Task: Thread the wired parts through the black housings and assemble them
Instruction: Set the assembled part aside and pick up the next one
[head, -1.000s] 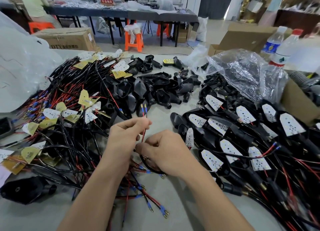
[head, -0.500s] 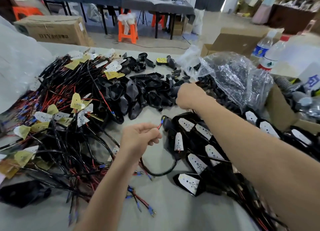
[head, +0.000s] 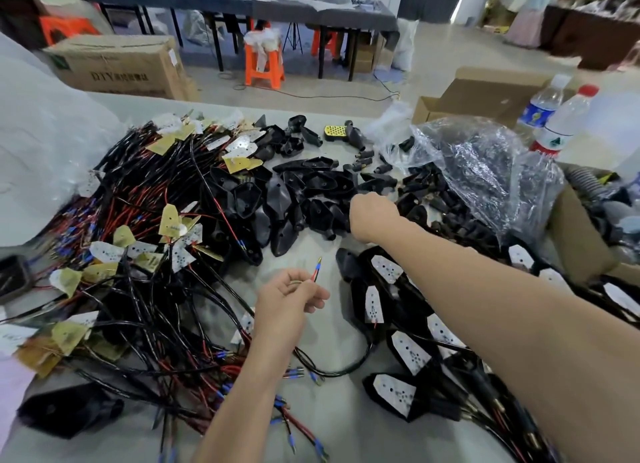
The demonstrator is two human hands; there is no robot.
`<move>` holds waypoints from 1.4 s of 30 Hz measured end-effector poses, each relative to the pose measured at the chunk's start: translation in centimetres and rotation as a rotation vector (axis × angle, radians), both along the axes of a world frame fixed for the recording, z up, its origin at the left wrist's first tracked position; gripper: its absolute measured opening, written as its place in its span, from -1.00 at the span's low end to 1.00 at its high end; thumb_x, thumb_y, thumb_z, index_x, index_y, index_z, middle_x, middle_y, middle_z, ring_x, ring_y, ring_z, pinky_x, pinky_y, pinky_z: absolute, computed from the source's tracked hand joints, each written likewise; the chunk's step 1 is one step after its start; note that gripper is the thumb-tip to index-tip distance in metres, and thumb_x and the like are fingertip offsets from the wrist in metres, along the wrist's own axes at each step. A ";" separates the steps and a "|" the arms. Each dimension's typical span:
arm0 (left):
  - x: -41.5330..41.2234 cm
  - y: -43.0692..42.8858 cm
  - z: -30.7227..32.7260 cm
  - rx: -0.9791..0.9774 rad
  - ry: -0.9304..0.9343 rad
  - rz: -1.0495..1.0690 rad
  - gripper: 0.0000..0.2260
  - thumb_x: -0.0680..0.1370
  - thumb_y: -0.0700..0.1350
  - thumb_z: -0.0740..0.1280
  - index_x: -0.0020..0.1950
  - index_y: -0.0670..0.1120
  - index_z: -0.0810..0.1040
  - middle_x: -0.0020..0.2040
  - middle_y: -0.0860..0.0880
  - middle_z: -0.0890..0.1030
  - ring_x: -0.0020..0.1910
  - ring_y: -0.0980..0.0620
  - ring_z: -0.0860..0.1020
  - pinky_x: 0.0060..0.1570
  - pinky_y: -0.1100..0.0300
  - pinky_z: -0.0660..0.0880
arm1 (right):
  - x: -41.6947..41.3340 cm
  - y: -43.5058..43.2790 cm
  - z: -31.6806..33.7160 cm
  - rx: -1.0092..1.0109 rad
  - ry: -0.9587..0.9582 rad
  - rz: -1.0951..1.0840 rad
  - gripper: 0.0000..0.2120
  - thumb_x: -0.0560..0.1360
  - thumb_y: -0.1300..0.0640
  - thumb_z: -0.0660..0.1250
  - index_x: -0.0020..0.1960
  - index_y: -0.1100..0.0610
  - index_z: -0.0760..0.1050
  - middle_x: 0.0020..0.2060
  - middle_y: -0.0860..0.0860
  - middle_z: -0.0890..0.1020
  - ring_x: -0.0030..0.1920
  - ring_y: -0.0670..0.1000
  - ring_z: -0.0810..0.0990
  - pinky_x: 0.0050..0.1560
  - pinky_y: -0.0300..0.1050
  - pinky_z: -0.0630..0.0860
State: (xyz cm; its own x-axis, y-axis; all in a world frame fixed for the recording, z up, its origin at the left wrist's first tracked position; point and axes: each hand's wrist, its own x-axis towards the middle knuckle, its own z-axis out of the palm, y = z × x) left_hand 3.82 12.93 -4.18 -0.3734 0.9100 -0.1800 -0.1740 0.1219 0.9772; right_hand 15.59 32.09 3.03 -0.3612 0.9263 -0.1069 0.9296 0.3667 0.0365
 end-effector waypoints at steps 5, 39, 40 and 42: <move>0.0 -0.2 0.1 0.005 -0.005 -0.007 -0.85 0.46 -0.13 0.33 0.01 -0.11 0.56 -0.18 -0.11 0.75 -0.28 0.06 0.65 -0.18 0.19 0.48 | 0.3 -4.2 1.5 0.164 0.007 0.019 -0.86 0.47 0.21 0.26 -0.22 0.08 0.32 -0.32 0.00 0.43 -0.28 0.11 0.51 -0.26 -0.09 0.33; -0.4 -3.8 3.5 0.114 0.897 0.306 -0.82 0.51 -0.17 0.45 -0.16 0.12 0.60 0.18 0.03 0.46 0.09 0.13 0.35 0.08 0.27 0.32 | 1.6 -21.2 -1.9 -0.308 1.439 -0.396 -0.81 0.31 0.22 0.52 -0.19 0.03 0.54 -0.32 -0.01 0.63 -0.32 0.00 0.49 -0.22 -0.01 0.43; -0.6 -4.3 3.7 0.095 0.985 0.345 -0.84 0.49 -0.17 0.48 -0.14 0.10 0.63 0.21 -0.03 0.48 0.11 0.04 0.37 0.12 0.13 0.35 | 1.9 -21.1 -2.0 -0.302 1.453 -0.421 -0.81 0.31 0.25 0.53 -0.19 0.04 0.57 -0.35 -0.04 0.59 -0.33 -0.02 0.47 -0.23 -0.03 0.42; -0.7 -4.9 3.9 0.053 1.057 0.356 -0.85 0.48 -0.18 0.51 -0.14 0.07 0.66 0.35 -0.15 0.49 0.25 -0.18 0.43 0.26 -0.07 0.37 | 2.3 -20.8 -1.9 -0.317 1.486 -0.432 -0.81 0.33 0.29 0.54 -0.19 0.07 0.59 -0.37 -0.06 0.55 -0.33 -0.03 0.46 -0.25 -0.08 0.42</move>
